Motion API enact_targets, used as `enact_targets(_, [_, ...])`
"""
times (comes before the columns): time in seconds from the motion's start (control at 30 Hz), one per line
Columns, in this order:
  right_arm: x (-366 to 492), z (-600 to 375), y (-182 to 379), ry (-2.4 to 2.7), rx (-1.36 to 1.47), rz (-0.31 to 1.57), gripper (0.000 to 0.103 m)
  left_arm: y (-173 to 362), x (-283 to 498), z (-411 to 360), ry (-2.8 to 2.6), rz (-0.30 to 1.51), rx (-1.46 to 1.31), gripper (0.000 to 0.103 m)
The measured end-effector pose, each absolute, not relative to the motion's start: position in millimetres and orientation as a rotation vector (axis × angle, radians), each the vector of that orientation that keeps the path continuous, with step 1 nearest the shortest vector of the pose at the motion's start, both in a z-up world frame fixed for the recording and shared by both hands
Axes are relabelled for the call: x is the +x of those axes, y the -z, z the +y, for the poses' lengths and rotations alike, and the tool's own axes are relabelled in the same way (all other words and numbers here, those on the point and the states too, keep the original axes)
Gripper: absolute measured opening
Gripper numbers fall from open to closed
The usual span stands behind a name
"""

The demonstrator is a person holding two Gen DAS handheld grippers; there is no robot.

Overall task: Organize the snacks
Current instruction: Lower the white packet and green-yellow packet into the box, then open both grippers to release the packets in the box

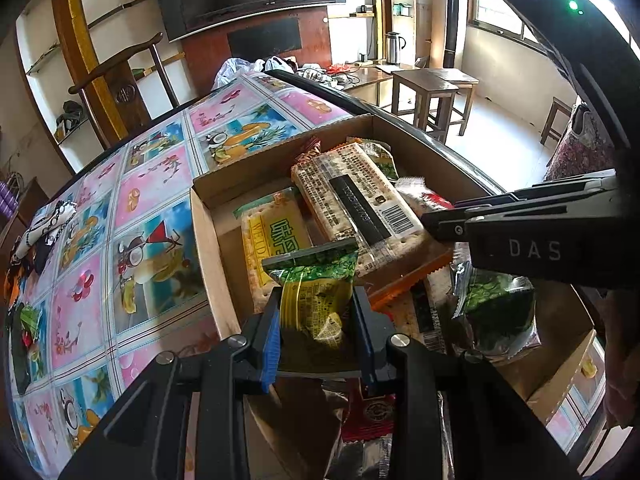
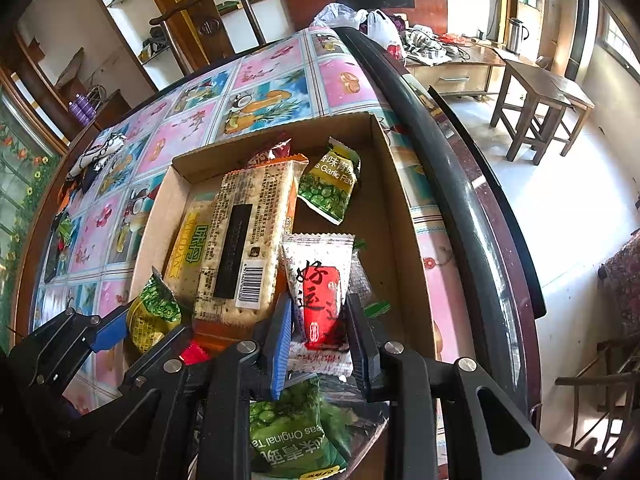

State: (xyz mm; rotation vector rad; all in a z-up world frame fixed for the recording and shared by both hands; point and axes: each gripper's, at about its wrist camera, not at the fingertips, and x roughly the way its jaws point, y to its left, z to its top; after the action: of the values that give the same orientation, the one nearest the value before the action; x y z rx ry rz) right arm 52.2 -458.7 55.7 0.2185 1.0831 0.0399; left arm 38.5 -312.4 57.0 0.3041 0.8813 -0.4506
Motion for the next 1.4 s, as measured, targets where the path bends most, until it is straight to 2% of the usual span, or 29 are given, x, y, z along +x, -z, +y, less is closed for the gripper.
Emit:
enact_targets(0.1, [49,-459,-58,-0.038,0.222,1.081,0.029,-58,38,-313,0.452,0.880,0.305,0.032])
enact_targets(0.2, [46,-459,-62,-0.036,0.225,1.077,0.030,-60,37,-314,0.455,0.872,0.305,0.040])
enact_targets(0.37, [37,-461,-71,-0.029,0.241,1.062,0.034,-65,33,-315,0.468,0.859,0.308,0.046])
enact_targets(0.47, [30,-460,-79,-0.021,0.244,1.045,0.040,-68,30,-314,0.475,0.847,0.311,0.049])
enact_targets(0.53, [26,-460,-83,-0.016,0.248,1.036,0.048,-72,27,-313,0.484,0.840,0.308,0.052])
enact_targets(0.6, [21,-461,-88,-0.005,0.256,1.023,0.053,-75,22,-312,0.490,0.827,0.312,0.056])
enact_targets(0.83, [1,-462,-99,0.027,0.296,1.003,0.062,-83,10,-302,0.508,0.800,0.336,0.069])
enact_targets(1.13, [-31,-449,-97,0.040,0.341,1.012,0.063,-84,-9,-277,0.567,0.837,0.314,0.072])
enact_targets(1.33, [-51,-431,-97,0.052,0.311,1.010,0.063,-88,-29,-250,0.605,0.839,0.307,0.087])
enact_targets(1.4, [-61,-423,-97,0.053,0.294,1.006,0.067,-91,-38,-239,0.617,0.841,0.308,0.093])
